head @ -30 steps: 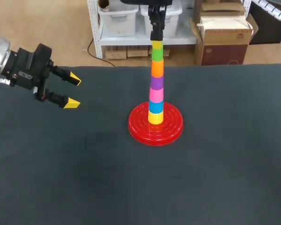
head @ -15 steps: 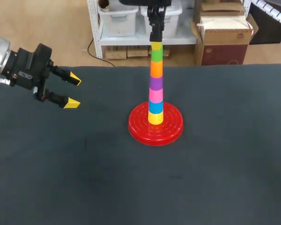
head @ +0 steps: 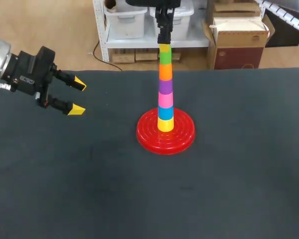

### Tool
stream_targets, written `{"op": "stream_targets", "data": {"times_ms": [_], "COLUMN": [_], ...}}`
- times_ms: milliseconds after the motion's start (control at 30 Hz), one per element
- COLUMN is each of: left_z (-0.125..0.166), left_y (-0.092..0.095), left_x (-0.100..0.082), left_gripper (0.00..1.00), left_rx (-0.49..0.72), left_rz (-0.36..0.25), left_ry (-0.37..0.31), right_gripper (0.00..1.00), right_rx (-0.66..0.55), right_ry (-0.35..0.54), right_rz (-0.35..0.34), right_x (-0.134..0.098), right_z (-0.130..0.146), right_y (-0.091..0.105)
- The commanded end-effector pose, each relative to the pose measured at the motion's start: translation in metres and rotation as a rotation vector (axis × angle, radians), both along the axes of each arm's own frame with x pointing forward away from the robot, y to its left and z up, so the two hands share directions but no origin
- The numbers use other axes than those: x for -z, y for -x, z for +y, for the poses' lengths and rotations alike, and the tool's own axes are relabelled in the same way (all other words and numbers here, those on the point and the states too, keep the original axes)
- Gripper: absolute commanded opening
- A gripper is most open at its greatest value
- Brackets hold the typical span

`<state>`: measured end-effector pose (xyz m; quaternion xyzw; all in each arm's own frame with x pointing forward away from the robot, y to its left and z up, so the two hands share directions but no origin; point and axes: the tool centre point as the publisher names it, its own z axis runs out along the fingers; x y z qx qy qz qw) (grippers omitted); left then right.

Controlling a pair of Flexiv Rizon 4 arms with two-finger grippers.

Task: Pick up and stack the cylinders on the red base in this order: pink,purple,orange,green

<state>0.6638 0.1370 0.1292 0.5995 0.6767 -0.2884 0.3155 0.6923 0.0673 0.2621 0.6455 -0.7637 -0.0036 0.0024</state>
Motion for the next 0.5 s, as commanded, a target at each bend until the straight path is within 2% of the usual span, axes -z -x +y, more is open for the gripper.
{"op": "stream_targets", "data": {"times_ms": [33,167,267,300,333,367,500], "left_z": [0.000,0.000,0.000,0.000,0.000,0.000,0.000], "left_y": [0.001,0.001,0.001,0.001,0.001,0.001,0.001], "left_x": [0.001,0.001,0.001,0.001,0.001,0.001,0.001], "left_gripper": [1.00,1.00,1.00,1.00,1.00,1.00,1.00], "left_rx": [-0.002,-0.002,-0.002,-0.002,-0.002,-0.002,-0.002], "left_rz": [-0.004,-0.004,-0.004,-0.004,-0.004,-0.004,-0.004], "left_ry": [0.002,0.002,0.002,0.002,0.002,0.002,0.002], "right_gripper": [0.00,0.00,0.00,0.02,0.42,1.00,1.00], "right_rx": [0.006,0.008,0.018,0.032,0.042,0.043,0.058], "right_ry": [-0.034,-0.068,-0.105,-0.144,-0.170,-0.195,-0.314], "right_rz": [0.059,0.112,0.119,0.104,0.096,0.081,0.014], "right_x": [0.008,0.024,0.029,0.029,0.026,0.024,0.011], "right_z": [-0.003,-0.003,-0.001,0.000,-0.001,-0.001,-0.005], "right_y": [-0.005,-0.002,0.001,0.003,0.004,0.005,0.010]}}
